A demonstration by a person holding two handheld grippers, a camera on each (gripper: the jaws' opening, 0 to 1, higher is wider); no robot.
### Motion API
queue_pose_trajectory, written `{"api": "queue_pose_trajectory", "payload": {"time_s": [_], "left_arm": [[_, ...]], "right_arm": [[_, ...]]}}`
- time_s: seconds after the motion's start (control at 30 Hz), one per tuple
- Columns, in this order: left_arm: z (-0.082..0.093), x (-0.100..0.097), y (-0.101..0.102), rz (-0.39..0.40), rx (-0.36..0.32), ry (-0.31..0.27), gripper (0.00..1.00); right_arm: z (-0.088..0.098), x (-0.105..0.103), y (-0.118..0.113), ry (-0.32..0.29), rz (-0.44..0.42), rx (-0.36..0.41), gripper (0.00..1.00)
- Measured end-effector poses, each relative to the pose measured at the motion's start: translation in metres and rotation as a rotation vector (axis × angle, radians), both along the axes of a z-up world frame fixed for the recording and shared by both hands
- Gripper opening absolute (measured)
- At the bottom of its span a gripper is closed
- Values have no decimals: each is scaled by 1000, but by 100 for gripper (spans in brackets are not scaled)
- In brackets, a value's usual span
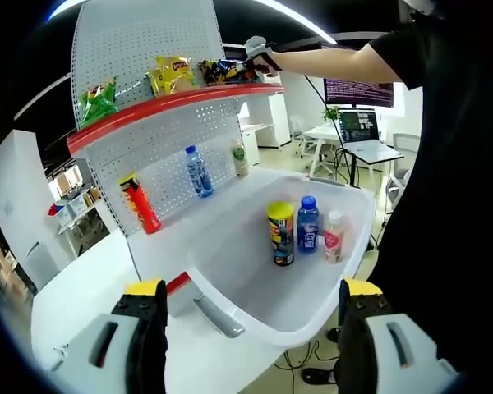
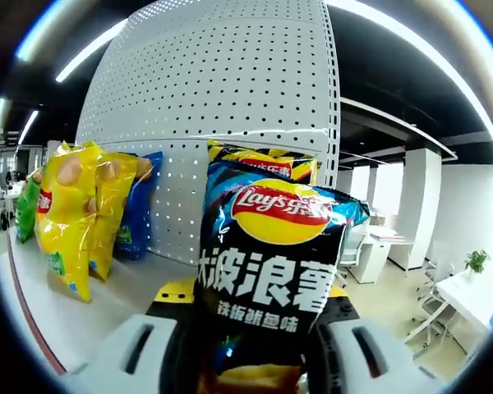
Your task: Place the items from the shopping basket onto the snack and drink counter
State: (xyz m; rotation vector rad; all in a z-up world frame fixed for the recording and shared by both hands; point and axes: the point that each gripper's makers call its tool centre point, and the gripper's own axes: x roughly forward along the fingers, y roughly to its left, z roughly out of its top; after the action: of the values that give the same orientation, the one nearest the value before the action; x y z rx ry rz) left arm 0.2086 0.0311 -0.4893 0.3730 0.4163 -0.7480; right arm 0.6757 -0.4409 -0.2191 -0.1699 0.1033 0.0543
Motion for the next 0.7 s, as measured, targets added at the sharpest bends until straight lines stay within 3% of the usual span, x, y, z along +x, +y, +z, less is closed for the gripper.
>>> {"api": "queue_pose_trajectory", "payload": {"time_s": [0.3,0.7], "left_arm": [[1,1,-2,-2,-3,-1,85],[0,2,0,7,-1,1,85]], "right_arm": [[17,3,3,-96,26,-48,45],[19,5,8,-142,42,-34,45]]}}
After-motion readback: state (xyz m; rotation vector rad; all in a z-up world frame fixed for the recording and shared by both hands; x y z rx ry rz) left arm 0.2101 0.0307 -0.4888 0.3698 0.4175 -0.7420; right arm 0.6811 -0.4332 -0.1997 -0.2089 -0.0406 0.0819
